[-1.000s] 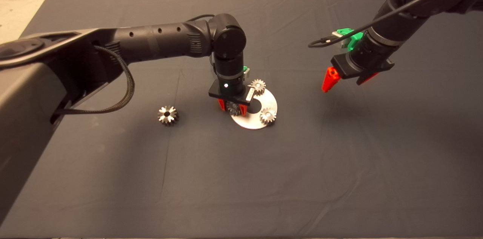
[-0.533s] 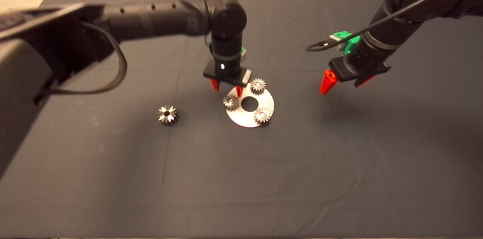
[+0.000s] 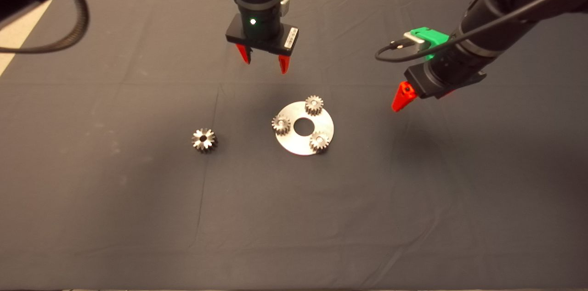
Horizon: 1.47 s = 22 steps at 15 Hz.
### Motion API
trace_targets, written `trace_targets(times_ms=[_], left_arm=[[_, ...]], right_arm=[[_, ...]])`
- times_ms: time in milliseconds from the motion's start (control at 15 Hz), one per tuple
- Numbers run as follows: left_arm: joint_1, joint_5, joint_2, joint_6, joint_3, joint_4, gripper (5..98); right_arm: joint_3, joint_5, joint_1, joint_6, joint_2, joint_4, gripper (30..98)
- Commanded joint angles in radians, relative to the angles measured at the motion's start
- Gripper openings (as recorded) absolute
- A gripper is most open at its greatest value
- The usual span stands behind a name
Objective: Remove an incorrectly installed larger gear and replace it with the correct smaller gear
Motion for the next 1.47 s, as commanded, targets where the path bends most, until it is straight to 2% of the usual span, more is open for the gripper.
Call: trace_targets(times_ms=[0,133,200,267,333,400,467,533,667,867,1000,1067,1267,1400], left_arm=[[-0.051,0.139,-0.207,-0.279,0.433,-0.032,69.1],[-0.051,0.139,-0.256,-0.371,0.530,-0.029,69.1],[-0.055,0.139,-0.281,-0.428,0.591,-0.029,69.1],[-0.076,0.139,-0.286,-0.486,0.639,-0.025,69.1],[-0.081,0.139,-0.285,-0.519,0.663,-0.025,69.1],[-0.080,0.139,-0.288,-0.528,0.679,-0.025,69.1],[-0.080,0.139,-0.306,-0.542,0.694,-0.022,69.1],[-0.078,0.139,-0.356,-0.576,0.711,-0.022,69.1],[-0.078,0.139,-0.369,-0.573,0.724,-0.015,69.1],[-0.078,0.131,-0.343,-0.563,0.746,-0.020,69.1],[-0.080,0.138,-0.351,-0.536,0.727,-0.025,69.1],[-0.080,0.139,-0.358,-0.527,0.726,-0.029,69.1],[-0.080,0.139,-0.413,-0.454,0.755,-0.031,69.1],[-0.080,0.139,-0.410,-0.425,0.784,-0.030,69.1]], right_arm=[[0.346,-0.128,0.081,0.172,-0.162,0.074,87.7],[0.490,-0.128,0.122,0.225,-0.187,0.074,87.7],[0.565,-0.128,0.171,0.291,-0.214,0.074,87.7],[0.576,-0.128,0.200,0.320,-0.228,0.076,87.7],[0.581,-0.128,0.207,0.323,-0.232,0.077,87.7],[0.582,-0.128,0.208,0.320,-0.231,0.079,87.7],[0.585,-0.128,0.207,0.317,-0.220,0.085,87.7],[0.590,-0.128,0.210,0.317,-0.224,0.103,87.7],[0.606,-0.128,0.211,0.328,-0.217,0.108,87.7],[0.610,-0.082,0.211,0.331,-0.213,0.111,87.7],[0.610,-0.056,0.209,0.333,-0.198,0.117,87.7],[0.610,-0.054,0.208,0.339,-0.180,0.120,87.7],[0.611,-0.075,0.202,0.453,-0.156,0.120,87.7],[0.611,-0.104,0.161,0.462,-0.165,0.122,87.7]])
